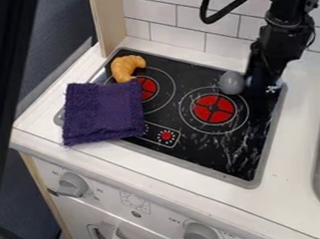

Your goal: Move the object to the right side of the buner

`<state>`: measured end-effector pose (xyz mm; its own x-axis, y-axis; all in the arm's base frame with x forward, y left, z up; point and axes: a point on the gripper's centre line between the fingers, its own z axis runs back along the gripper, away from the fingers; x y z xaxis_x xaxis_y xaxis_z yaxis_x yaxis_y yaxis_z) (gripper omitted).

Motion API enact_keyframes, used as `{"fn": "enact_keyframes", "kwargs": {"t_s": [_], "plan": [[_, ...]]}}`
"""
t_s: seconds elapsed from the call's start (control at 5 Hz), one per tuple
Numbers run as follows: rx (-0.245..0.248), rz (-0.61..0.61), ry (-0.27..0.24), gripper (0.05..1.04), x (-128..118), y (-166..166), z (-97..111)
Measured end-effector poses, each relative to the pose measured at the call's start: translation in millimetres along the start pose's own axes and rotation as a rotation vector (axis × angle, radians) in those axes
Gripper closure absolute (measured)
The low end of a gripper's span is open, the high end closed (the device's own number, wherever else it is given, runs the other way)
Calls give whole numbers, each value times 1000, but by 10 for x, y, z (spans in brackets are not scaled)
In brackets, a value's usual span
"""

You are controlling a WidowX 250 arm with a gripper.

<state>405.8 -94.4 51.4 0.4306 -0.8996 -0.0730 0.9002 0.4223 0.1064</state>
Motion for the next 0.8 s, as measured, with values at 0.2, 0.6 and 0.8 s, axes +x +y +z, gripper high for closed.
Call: {"fn": "enact_keyframes", "kwargs": {"t_s": [0.2,0.6,0.8], "plan": [[-8,17,-1,133,-8,5,46],[53,58,-78,78,-76,79,511],[98,74,-126,83,-225,55,820]]}}
